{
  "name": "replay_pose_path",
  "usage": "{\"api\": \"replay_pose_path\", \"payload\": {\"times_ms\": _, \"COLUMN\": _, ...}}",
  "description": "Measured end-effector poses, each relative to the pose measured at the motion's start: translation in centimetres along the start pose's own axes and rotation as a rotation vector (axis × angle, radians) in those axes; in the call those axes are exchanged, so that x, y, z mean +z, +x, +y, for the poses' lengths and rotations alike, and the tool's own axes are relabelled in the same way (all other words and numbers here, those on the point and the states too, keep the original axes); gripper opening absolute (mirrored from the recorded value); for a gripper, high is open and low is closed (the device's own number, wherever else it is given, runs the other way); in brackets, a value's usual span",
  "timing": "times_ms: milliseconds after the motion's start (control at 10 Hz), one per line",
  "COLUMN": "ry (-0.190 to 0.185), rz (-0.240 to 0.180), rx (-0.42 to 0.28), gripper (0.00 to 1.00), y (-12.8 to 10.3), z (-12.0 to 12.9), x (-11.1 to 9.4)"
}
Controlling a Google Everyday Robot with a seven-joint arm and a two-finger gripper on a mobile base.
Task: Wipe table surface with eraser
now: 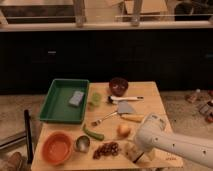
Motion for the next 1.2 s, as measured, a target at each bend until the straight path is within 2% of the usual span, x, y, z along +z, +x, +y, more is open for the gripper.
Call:
{"api": "replay_pose_path", "payload": {"times_ms": 100, "ry": -0.003, "rz": -0.001, "rx": 0.003, "gripper": 0.8, "y": 0.0, "z": 0.0, "x": 0.1}}
{"api": "replay_pose_path", "payload": {"times_ms": 300, "ry": -0.004, "rz": -0.004, "rx": 0.011, "gripper": 0.7, "y": 0.2, "z": 0.1, "x": 0.3}}
{"api": "replay_pose_path", "payload": {"times_ms": 400, "ry": -0.002, "rz": -0.008, "rx": 0.015, "gripper": 0.57, "y": 0.4, "z": 0.1, "x": 0.4}}
{"api": "replay_pose_path", "payload": {"times_ms": 900, "ry": 0.008, "rz": -0.022, "rx": 0.026, "gripper": 0.06, "y": 0.9, "z": 0.4, "x": 0.6}}
{"api": "replay_pose_path", "payload": {"times_ms": 1000, "ry": 0.013, "rz": -0.022, "rx": 0.026, "gripper": 0.01, "y": 0.9, "z": 0.6, "x": 0.6}}
{"api": "replay_pose_path", "payload": {"times_ms": 1200, "ry": 0.016, "rz": -0.013, "rx": 0.018, "gripper": 0.0, "y": 0.9, "z": 1.1, "x": 0.5}}
